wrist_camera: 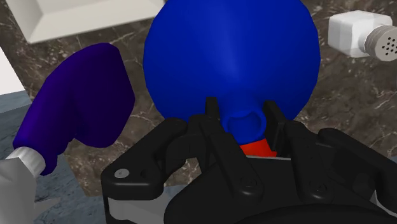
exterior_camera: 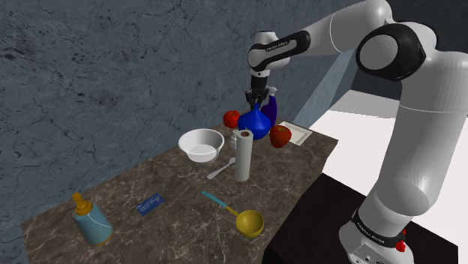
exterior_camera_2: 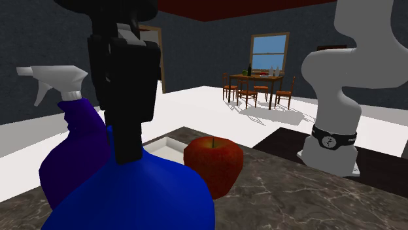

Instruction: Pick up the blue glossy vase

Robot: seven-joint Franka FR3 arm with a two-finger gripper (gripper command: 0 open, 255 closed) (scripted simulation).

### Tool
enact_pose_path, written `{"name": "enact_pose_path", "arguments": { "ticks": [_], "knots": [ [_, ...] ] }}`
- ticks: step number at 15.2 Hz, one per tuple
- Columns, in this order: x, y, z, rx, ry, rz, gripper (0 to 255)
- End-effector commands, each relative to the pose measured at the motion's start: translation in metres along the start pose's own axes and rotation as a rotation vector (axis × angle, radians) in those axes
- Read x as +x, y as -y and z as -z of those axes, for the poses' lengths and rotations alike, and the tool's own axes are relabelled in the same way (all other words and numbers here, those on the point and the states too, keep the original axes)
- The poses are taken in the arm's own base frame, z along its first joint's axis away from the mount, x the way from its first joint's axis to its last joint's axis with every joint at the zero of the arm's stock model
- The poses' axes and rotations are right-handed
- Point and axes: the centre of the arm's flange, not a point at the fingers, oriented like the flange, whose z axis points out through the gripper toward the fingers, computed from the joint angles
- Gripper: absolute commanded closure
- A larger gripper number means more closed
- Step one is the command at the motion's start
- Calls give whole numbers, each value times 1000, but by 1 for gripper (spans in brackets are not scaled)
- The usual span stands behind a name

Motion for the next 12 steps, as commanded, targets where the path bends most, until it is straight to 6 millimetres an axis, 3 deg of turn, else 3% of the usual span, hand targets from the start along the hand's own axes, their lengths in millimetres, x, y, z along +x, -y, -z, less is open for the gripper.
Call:
{"name": "enact_pose_path", "arguments": {
  "ticks": [1,6,12],
  "knots": [
    [0,0,-1,0,1,0,255],
    [0,0,0,0,1,0,255],
    [2,0,31,0,1,0,255]
  ]
}}
